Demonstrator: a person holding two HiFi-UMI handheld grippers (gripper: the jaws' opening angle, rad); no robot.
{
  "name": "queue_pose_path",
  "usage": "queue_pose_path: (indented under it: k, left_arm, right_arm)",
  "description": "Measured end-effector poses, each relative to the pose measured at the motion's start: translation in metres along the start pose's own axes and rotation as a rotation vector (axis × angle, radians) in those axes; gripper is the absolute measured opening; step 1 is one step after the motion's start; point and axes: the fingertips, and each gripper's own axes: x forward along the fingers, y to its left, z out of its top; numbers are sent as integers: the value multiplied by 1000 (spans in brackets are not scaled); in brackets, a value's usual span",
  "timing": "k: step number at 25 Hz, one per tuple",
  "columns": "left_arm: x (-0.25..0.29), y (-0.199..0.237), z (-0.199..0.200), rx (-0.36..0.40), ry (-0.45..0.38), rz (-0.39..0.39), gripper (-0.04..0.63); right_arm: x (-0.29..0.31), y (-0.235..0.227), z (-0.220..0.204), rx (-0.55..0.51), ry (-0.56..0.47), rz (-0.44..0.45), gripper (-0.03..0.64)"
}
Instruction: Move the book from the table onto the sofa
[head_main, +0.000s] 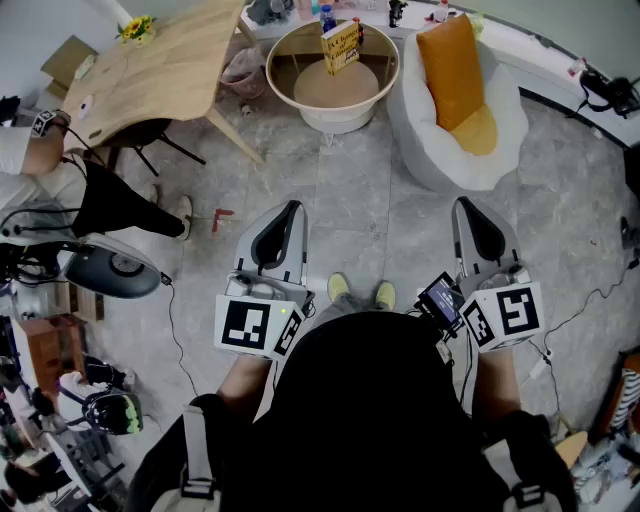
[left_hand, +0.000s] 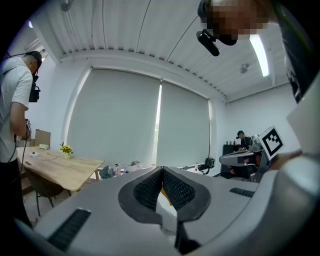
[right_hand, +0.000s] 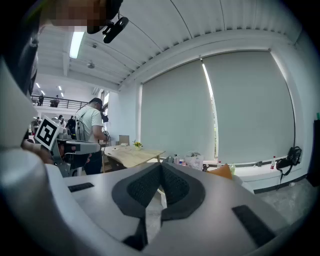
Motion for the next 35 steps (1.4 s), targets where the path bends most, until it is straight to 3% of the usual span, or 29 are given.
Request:
queue_pose_path:
  k: [8,17,30,35]
  left_arm:
    - [-24,17,7,-26,-24,17,14]
    - [-48,48,18,-39,-68,62,14]
    - [-49,94,20,-48,-78,66,14]
    - [-39,88,19,-27,-65,32,14]
  right_arm:
    - [-21,-8,28,-59,-30,-59,12]
    - [0,37,45,-12,-67,-46,12]
    - [34,78,46,50,-114,-71,12]
    - [32,77,49,62,-134,-94,12]
